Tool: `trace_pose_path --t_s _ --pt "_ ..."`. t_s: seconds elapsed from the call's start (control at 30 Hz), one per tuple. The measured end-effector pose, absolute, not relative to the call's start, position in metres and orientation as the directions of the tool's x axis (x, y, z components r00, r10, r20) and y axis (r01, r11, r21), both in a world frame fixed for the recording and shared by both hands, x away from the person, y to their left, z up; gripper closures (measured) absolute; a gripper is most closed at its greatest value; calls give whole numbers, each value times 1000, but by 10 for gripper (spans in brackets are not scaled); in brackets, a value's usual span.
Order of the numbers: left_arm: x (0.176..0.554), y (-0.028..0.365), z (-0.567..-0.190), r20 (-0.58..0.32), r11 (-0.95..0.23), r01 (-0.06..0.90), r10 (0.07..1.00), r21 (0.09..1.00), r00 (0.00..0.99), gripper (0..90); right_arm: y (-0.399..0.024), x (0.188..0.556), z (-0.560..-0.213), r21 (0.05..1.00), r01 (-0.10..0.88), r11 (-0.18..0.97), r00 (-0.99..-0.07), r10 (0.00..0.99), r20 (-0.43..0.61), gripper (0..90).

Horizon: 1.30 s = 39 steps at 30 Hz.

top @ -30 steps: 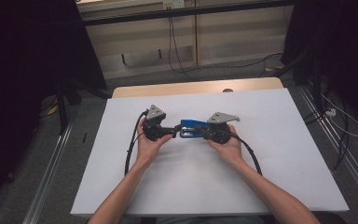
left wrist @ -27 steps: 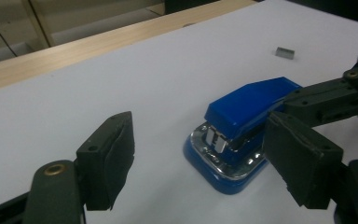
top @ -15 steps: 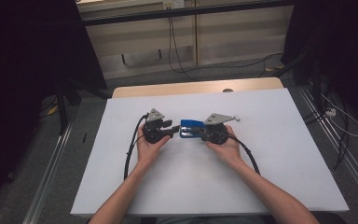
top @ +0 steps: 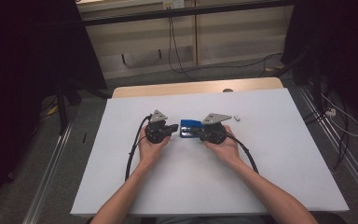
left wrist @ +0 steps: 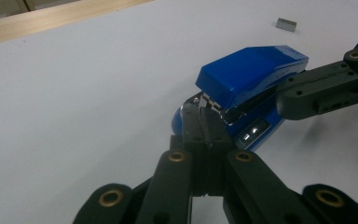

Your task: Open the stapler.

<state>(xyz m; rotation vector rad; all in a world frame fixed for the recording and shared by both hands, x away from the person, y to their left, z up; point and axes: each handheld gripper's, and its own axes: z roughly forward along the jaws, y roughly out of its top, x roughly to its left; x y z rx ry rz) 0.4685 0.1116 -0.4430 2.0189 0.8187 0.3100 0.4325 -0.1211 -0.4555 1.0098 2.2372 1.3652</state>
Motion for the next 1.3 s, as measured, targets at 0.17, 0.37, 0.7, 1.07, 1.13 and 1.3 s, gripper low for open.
trace_pose_path --t_s 0.17,0.37,0.7,1.07,1.13,1.3 --pt "470 111 -443 -74 -379 417 661 826 747 900 -118 435 -456 853 417 316 -695 715 75 900" --pt "470 107 -446 -60 -399 419 662 816 747 900 -116 437 -456 837 436 331 -691 719 75 900" --pt "471 103 -448 -47 -409 414 663 813 747 900 -115 440 -458 807 468 360 -671 739 60 900" --pt "469 99 -446 -21 -417 386 656 823 755 900 -114 440 -458 807 468 361 -670 740 57 900" --pt "470 99 -447 -14 -421 382 658 823 753 900 -114 440 -458 807 467 362 -670 741 55 900" --pt "469 98 -445 -15 -418 376 653 827 757 900 -114 440 -458 807 466 364 -669 741 52 900"
